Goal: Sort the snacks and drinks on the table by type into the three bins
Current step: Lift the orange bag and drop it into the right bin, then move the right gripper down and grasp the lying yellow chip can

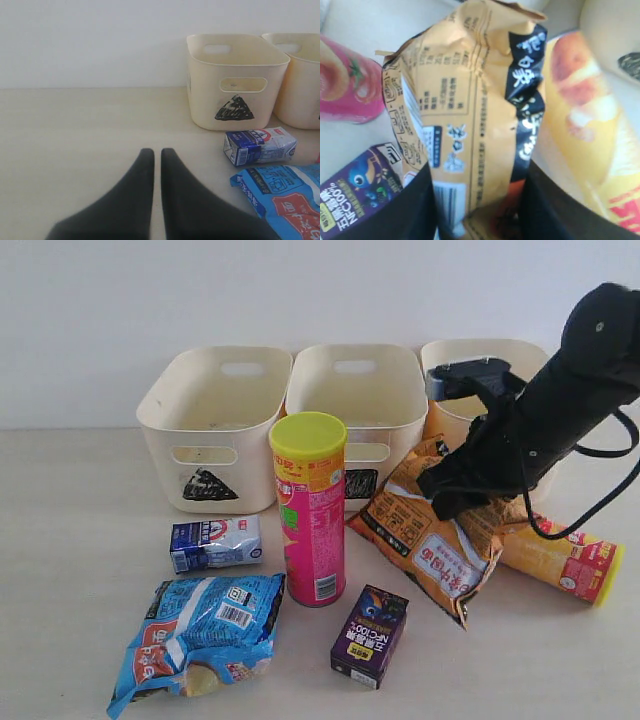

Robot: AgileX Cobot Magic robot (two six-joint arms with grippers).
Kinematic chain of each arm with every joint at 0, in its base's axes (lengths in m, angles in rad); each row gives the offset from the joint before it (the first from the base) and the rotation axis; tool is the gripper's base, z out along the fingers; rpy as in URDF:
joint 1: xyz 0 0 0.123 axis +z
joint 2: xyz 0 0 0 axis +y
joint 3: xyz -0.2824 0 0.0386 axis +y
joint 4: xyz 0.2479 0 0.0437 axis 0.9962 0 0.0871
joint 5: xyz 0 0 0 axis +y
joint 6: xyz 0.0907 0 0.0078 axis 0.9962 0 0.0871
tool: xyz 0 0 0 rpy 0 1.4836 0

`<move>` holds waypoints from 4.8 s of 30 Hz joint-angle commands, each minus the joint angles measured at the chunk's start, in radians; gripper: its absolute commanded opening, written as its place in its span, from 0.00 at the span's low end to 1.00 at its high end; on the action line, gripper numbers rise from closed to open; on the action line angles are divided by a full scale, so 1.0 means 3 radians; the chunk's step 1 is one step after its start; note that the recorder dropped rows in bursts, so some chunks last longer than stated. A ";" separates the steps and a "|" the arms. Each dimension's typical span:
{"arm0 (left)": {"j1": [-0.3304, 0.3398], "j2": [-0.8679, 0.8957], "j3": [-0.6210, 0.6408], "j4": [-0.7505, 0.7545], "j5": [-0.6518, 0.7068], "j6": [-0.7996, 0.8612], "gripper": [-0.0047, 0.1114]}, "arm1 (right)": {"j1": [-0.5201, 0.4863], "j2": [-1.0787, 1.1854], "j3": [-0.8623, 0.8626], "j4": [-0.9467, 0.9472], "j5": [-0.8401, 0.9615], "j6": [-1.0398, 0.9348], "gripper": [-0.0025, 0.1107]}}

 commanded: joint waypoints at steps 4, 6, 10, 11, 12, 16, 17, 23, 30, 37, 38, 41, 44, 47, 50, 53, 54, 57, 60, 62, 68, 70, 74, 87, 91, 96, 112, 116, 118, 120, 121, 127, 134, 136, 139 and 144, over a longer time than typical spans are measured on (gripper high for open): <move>0.0008 -0.0013 -0.0013 -0.0022 -0.0024 -0.0023 0.07 | 0.0001 -0.0277 -0.0008 -0.0137 0.0049 -0.0018 0.02; 0.0008 -0.0013 -0.0013 -0.0022 -0.0024 -0.0023 0.07 | 0.0001 -0.0364 -0.0103 -0.0281 0.0115 0.0096 0.02; 0.0008 -0.0013 -0.0013 -0.0022 -0.0024 -0.0023 0.07 | 0.0001 -0.0502 -0.0361 -0.0570 0.0150 0.0369 0.02; 0.0008 -0.0013 -0.0013 -0.0022 -0.0024 -0.0023 0.07 | 0.0001 -0.0517 -0.0429 -0.0686 0.0150 0.0472 0.02; 0.0008 -0.0013 -0.0013 -0.0022 -0.0024 -0.0023 0.07 | 0.0001 -0.0523 -0.0564 -0.0878 0.0133 0.0634 0.02; 0.0008 -0.0013 -0.0013 -0.0022 -0.0024 -0.0023 0.07 | 0.0001 -0.0523 -0.0814 -0.1571 -0.0154 0.1262 0.02; 0.0008 -0.0013 -0.0013 -0.0022 -0.0024 -0.0023 0.07 | 0.0001 -0.0523 -0.0858 -0.1766 -0.0231 0.1375 0.02; 0.0008 -0.0013 -0.0013 -0.0022 -0.0024 -0.0023 0.07 | 0.0001 -0.0153 -0.1312 -0.3454 -0.0434 0.2694 0.02; 0.0008 -0.0013 -0.0013 -0.0022 -0.0024 -0.0023 0.07 | -0.0070 0.0481 -0.1707 -0.3965 -0.0429 0.3188 0.02; 0.0008 -0.0013 -0.0013 -0.0022 -0.0024 -0.0023 0.07 | -0.0195 0.0836 -0.1780 -0.3952 -0.0454 0.3347 0.02; 0.0008 -0.0013 -0.0013 -0.0022 -0.0024 -0.0023 0.07 | -0.0200 0.0863 -0.1780 -0.3952 -0.0454 0.3347 0.03; 0.0008 -0.0013 -0.0013 -0.0022 -0.0024 -0.0023 0.07 | -0.0200 0.0954 -0.1780 -0.3952 -0.0462 0.3347 0.13; 0.0008 -0.0013 -0.0013 -0.0022 -0.0024 -0.0023 0.07 | -0.0200 0.0988 -0.1780 -0.3930 -0.0462 0.3355 0.32; 0.0008 -0.0013 -0.0013 -0.0022 -0.0024 -0.0023 0.07 | -0.0200 0.0982 -0.1780 -0.3930 -0.0446 0.3355 0.51; 0.0008 -0.0013 -0.0013 -0.0022 -0.0024 -0.0023 0.07 | -0.0200 0.0929 -0.1780 -0.3930 -0.0446 0.3381 0.61; 0.0008 -0.0013 -0.0013 -0.0022 -0.0024 -0.0023 0.07 | -0.0200 0.0850 -0.1780 -0.3928 -0.0398 0.3381 0.62; 0.0008 -0.0013 -0.0013 -0.0022 -0.0024 -0.0023 0.07 | -0.0200 0.0814 -0.1780 -0.3928 -0.0374 0.3381 0.62; 0.0008 -0.0013 -0.0013 -0.0022 -0.0024 -0.0023 0.07 | -0.0200 0.0695 -0.1780 -0.3928 -0.0250 0.3381 0.61; 0.0008 -0.0013 -0.0013 -0.0022 -0.0024 -0.0023 0.07 | -0.0200 0.0557 -0.1780 -0.3908 -0.0074 0.3381 0.48; 0.0008 -0.0013 -0.0013 -0.0022 -0.0024 -0.0023 0.07 | -0.0200 0.0469 -0.1780 -0.3805 0.0036 0.3317 0.33; 0.0008 -0.0013 -0.0013 -0.0022 -0.0024 -0.0023 0.07 | -0.0200 0.0281 -0.1780 -0.3398 0.0415 0.2885 0.02; 0.0008 -0.0013 -0.0013 -0.0022 -0.0024 -0.0023 0.07 | -0.0200 0.0244 -0.1768 -0.3210 0.0525 0.2633 0.02; 0.0008 -0.0013 -0.0013 -0.0022 -0.0024 -0.0023 0.07 | -0.0200 0.0085 -0.1625 -0.2798 0.0594 0.2290 0.02; 0.0008 -0.0013 -0.0013 -0.0022 -0.0024 -0.0023 0.07 | -0.0200 -0.0696 -0.0983 -0.2019 0.0797 0.1672 0.02; 0.0008 -0.0013 -0.0013 -0.0022 -0.0024 -0.0023 0.07 | -0.0200 -0.0766 -0.0973 -0.1531 0.1179 0.1267 0.02; 0.0008 -0.0013 -0.0013 -0.0022 -0.0024 -0.0023 0.07 | -0.0200 -0.0759 -0.0973 -0.0980 0.1664 0.0808 0.02; 0.0008 -0.0013 -0.0013 -0.0022 -0.0024 -0.0023 0.07 | -0.0200 -0.0732 -0.0506 -0.0760 0.1674 0.0105 0.07; 0.0008 -0.0013 -0.0013 -0.0022 -0.0024 -0.0023 0.07 | -0.0200 -0.0591 -0.0443 -0.0766 0.1542 0.0095 0.35; 0.0008 -0.0013 -0.0013 -0.0022 -0.0024 -0.0023 0.07 | -0.0200 -0.0490 -0.0443 -0.0759 0.1524 0.0095 0.55; 0.0008 -0.0013 -0.0013 -0.0022 -0.0024 -0.0023 0.07 | -0.0200 -0.0393 -0.0443 -0.0759 0.1491 0.0089 0.71; 0.0008 -0.0013 -0.0013 -0.0022 -0.0024 -0.0023 0.07 | -0.0200 -0.0338 -0.0443 -0.0759 0.1462 0.0062 0.73; 0.0008 -0.0013 -0.0013 -0.0022 -0.0024 -0.0023 0.07 | -0.0200 -0.0085 -0.0443 -0.0759 0.1212 -0.0129 0.73; 0.0008 -0.0013 -0.0013 -0.0022 -0.0024 -0.0023 0.07 | -0.0200 0.0152 -0.0443 -0.0759 0.0891 -0.0259 0.72; 0.0008 -0.0013 -0.0013 -0.0022 -0.0024 -0.0023 0.07 | -0.0200 0.0217 -0.0443 -0.0759 0.0815 -0.0326 0.72; 0.0008 -0.0013 -0.0013 -0.0022 -0.0024 -0.0023 0.07 | -0.0200 0.0331 -0.0443 -0.0759 0.0706 -0.0379 0.72; 0.0008 -0.0013 -0.0013 -0.0022 -0.0024 -0.0023 0.07 | -0.0200 0.0492 -0.0443 -0.0837 0.0479 -0.0379 0.72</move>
